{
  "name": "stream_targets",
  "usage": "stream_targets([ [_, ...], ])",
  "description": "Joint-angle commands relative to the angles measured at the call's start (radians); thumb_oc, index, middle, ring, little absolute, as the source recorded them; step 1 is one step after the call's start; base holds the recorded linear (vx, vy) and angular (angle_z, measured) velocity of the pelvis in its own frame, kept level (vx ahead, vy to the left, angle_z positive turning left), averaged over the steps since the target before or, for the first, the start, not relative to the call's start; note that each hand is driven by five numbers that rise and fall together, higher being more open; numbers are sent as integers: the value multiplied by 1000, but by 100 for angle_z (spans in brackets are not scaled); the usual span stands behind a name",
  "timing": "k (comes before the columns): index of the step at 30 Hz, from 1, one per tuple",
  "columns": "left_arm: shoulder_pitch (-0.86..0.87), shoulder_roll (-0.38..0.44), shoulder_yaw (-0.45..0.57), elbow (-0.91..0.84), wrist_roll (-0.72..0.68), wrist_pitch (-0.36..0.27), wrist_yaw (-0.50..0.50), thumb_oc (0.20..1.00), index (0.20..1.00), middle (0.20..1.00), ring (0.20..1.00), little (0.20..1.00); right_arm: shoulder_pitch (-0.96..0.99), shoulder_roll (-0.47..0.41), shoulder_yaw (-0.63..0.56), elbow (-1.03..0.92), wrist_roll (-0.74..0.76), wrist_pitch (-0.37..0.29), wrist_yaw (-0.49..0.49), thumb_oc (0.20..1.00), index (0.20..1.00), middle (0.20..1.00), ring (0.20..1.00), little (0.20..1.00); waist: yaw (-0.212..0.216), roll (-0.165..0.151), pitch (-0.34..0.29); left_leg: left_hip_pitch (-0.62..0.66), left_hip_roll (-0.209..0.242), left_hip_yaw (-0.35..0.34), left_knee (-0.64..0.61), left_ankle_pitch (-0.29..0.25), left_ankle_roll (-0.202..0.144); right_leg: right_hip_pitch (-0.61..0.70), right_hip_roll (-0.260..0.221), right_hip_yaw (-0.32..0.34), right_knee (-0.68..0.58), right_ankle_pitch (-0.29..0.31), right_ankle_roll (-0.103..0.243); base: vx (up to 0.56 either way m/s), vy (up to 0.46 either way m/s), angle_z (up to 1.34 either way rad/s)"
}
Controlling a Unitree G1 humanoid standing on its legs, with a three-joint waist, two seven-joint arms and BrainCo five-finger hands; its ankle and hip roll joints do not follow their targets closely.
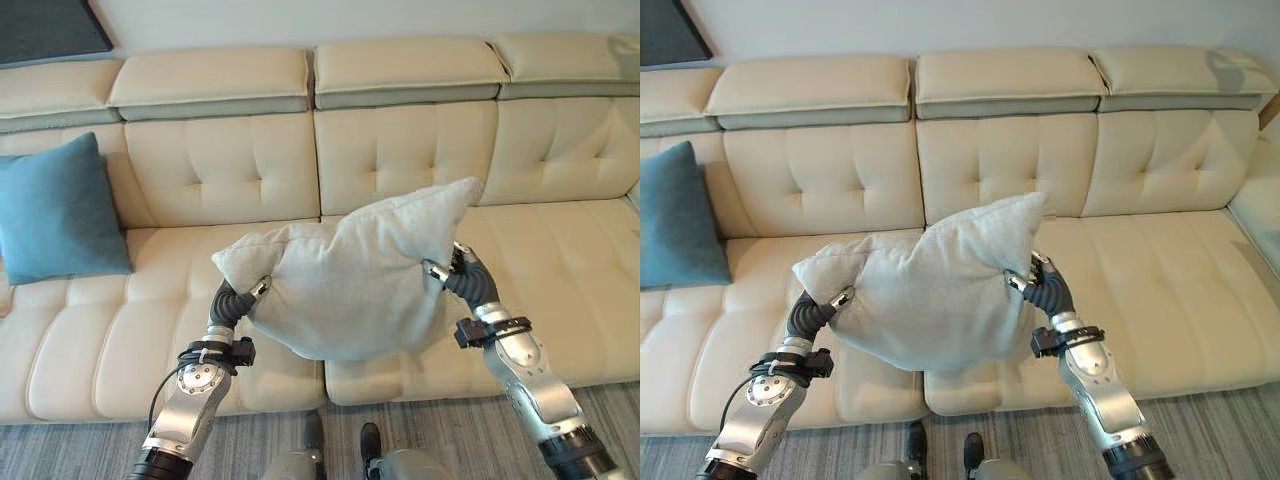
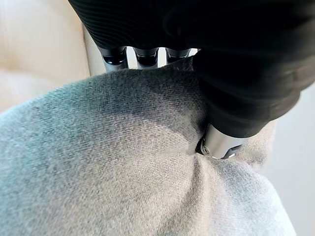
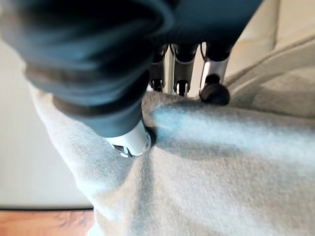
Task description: Pick up all the scattered cushions and arrange them neatly on the sofa.
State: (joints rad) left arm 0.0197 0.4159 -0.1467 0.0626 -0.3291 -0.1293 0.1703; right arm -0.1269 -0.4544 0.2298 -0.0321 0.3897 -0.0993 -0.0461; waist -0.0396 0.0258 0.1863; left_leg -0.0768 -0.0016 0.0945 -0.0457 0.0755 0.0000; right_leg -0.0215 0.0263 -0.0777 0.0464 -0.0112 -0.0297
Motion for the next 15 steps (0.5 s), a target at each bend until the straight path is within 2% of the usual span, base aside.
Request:
stream_targets([
  [1, -172, 19, -54, 0, 27, -92, 9, 200, 200, 200, 200, 200, -173, 81, 82, -30, -8, -108, -1, 200, 200, 200, 200, 200, 27, -34, -70, 23, 38, 17, 70, -112, -40, -2, -114, 33, -35, -5, 121, -62, 11, 11],
  [3, -261, 18, -83, 42, 6, -103, 42, 200, 200, 200, 200, 200, -269, 108, 106, 18, 1, -120, -33, 200, 200, 200, 200, 200, 37, -33, -53, -1, 35, 15, 75, -109, -39, -25, -118, 28, -36, 5, 125, -151, -6, 13],
  [4, -377, 21, -119, 103, -7, -118, 83, 200, 200, 200, 200, 200, -377, 131, 133, 89, -4, -133, -79, 200, 200, 200, 200, 200, 44, -30, -27, -44, 33, 11, 86, -104, -39, -66, -121, 29, -28, 13, 127, -188, -15, 7],
  [5, -382, 21, -119, 107, -7, -120, 84, 200, 200, 200, 200, 200, -382, 132, 133, 93, -4, -135, -79, 200, 200, 200, 200, 200, 44, -30, -26, -48, 34, 10, 88, -104, -39, -69, -121, 29, -26, 13, 127, -276, -15, 8],
  [6, -537, 51, -170, 187, 9, -135, 135, 200, 200, 200, 200, 200, -506, 153, 151, 189, 11, -150, -130, 200, 200, 200, 200, 200, 49, -20, 2, -100, 31, 6, 95, -91, -41, -122, -125, 28, -14, 25, 131, -207, -3, 7],
  [8, -693, 76, -212, 280, 10, -150, 182, 200, 200, 200, 200, 200, -643, 163, 150, 303, 42, -169, -175, 200, 200, 200, 200, 200, 58, -9, 19, -147, 27, 2, 96, -74, -45, -173, -127, 26, -2, 36, 135, -188, -3, 10],
  [11, -845, 101, -259, 378, 3, -168, 218, 200, 200, 200, 200, 200, -778, 148, 149, 422, 60, -191, -220, 200, 200, 200, 200, 200, 72, 3, 34, -186, 24, 0, 90, -52, -51, -219, -129, 21, 9, 48, 139, -57, -3, 9],
  [12, -846, 101, -259, 379, 2, -168, 218, 200, 200, 200, 200, 200, -778, 148, 148, 423, 61, -191, -219, 200, 200, 200, 200, 200, 72, 3, 34, -187, 24, 0, 89, -52, -51, -220, -129, 21, 9, 48, 139, -57, -2, 4],
  [14, -1047, 129, -320, 534, 3, -171, 259, 200, 200, 200, 200, 200, -965, 111, 159, 606, 62, -199, -296, 200, 200, 200, 200, 200, 91, 28, 54, -231, 23, -10, 60, -19, -58, -271, -132, 16, 3, 60, 149, -38, -5, 5],
  [15, -1052, 129, -321, 537, 2, -172, 259, 200, 200, 200, 200, 200, -970, 110, 159, 608, 63, -200, -296, 200, 200, 200, 200, 200, 91, 28, 55, -236, 23, -10, 59, -14, -58, -275, -132, 16, 1, 64, 148, 0, 0, 0],
])
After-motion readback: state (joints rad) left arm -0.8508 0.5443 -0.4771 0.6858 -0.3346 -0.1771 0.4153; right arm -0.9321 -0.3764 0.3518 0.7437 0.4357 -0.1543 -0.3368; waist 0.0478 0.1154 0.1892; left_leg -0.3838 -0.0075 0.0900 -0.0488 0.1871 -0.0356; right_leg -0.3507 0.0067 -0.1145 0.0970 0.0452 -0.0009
